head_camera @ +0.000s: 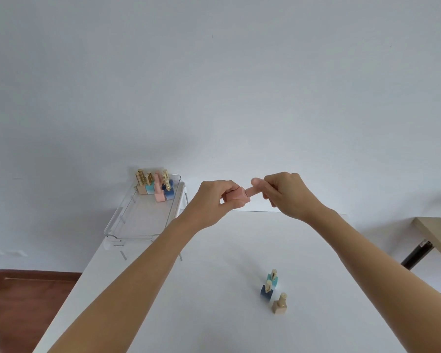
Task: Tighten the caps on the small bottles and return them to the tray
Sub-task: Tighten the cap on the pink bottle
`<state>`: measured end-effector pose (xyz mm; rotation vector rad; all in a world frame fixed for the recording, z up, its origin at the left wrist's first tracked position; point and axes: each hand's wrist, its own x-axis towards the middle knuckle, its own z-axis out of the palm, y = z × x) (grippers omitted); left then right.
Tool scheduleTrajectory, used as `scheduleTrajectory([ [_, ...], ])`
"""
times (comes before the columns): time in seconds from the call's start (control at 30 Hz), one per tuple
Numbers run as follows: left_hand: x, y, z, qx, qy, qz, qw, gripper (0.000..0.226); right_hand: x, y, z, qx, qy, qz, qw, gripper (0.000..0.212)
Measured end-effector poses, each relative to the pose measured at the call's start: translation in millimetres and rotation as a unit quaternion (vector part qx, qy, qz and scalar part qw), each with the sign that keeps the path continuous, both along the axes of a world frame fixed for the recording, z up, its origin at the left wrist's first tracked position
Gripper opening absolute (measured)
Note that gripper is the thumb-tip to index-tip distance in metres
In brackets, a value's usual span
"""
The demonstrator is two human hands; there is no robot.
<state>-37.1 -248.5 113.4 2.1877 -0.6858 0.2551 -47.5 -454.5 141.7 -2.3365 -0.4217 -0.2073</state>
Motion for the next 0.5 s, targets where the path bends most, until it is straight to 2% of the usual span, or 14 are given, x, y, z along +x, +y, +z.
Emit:
scheduleTrajectory([
  [0.13, -0.5, -2.0, -3.9, -0.008, 0.017, -0.003, 1.000, 0.012, -1.4, -9.5, 1.6, 0.000, -0.006, 0.066, 0.998, 0.016],
  [0.2, -0.4, -3.0, -6.2, -0.014, 0.018, -0.008, 1.000, 0.019, -2.1, -10.8, -0.7, 0.010, -0.027, 0.073, 0.997, 0.012],
  [0.37, 3.5, -6.3, -11.7, -0.007, 0.020, -0.015, 1.000, 0.005, 1.2, -7.8, -5.6, -0.002, -0.041, 0.022, 0.999, 0.012],
  [0.5, 3.8, -7.1, -16.1, -0.013, 0.017, -0.017, 1.000, 0.007, 0.0, -10.3, -6.8, 0.001, -0.030, 0.055, 0.998, 0.006],
])
